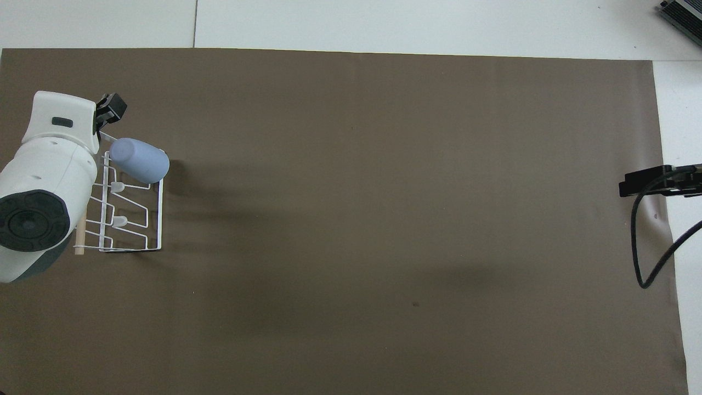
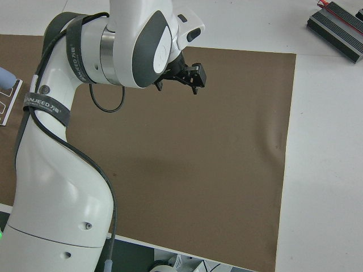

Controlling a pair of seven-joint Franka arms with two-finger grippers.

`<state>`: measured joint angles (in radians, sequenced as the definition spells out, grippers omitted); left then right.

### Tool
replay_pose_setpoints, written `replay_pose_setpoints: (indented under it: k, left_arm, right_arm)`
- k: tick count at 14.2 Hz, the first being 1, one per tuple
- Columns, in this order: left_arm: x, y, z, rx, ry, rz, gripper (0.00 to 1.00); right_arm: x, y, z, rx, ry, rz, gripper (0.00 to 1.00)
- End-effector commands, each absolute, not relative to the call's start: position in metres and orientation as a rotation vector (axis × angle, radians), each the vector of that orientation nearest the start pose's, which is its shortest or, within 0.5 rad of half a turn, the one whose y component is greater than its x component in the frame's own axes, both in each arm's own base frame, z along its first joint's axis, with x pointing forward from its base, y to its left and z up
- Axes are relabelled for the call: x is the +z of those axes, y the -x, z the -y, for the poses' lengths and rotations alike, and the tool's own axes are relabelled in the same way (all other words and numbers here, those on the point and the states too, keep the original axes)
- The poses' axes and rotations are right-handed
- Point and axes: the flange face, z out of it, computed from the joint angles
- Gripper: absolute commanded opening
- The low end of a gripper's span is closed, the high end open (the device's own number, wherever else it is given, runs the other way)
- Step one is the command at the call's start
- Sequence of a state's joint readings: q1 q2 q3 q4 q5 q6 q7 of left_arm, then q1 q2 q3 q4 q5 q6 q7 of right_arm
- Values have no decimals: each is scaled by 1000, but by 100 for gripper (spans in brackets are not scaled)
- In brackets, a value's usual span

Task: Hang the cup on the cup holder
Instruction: 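Lower the blue cup onto a rack peg with the left gripper, then open the left gripper and withdraw it from the hung cup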

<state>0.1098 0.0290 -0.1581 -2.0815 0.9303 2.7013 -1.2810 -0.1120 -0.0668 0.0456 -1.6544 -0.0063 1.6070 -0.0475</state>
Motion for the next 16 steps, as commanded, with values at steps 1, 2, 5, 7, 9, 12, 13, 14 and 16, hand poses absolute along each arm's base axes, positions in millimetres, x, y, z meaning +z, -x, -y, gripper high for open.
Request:
replay_pose_setpoints:
  k: [1,2,5,7,9,12,13,14,16]
  left_arm:
    - [482,-587,58,-1189,2699,774,100]
    - [483,-589,61,-1180,2722,830,100]
    - [501,-595,76,-1149,2780,1031,100]
    - [523,-602,88,-1099,2802,1175,100]
    - [537,-603,101,-1052,2827,1253,100]
    - [541,-595,118,-949,2859,1325,100]
    - [542,-594,120,-922,2863,1342,100]
    - [542,-592,126,-903,2880,1347,100]
    - [546,-593,126,-857,2914,1432,100]
  right_arm:
    - [626,-530,37,-52,3161,-60,100]
    - [627,-529,37,-52,3161,-58,100]
    - [625,-528,35,-32,3161,-48,100]
    - [626,-528,35,-35,3161,-48,100]
    - [626,-528,35,-35,3161,-48,100]
    - [626,-528,35,-35,3161,-46,100]
    - [626,-528,35,-35,3161,-48,100]
    - [626,-528,35,-35,3161,-48,100]
    - [626,-528,35,-35,3161,-46,100]
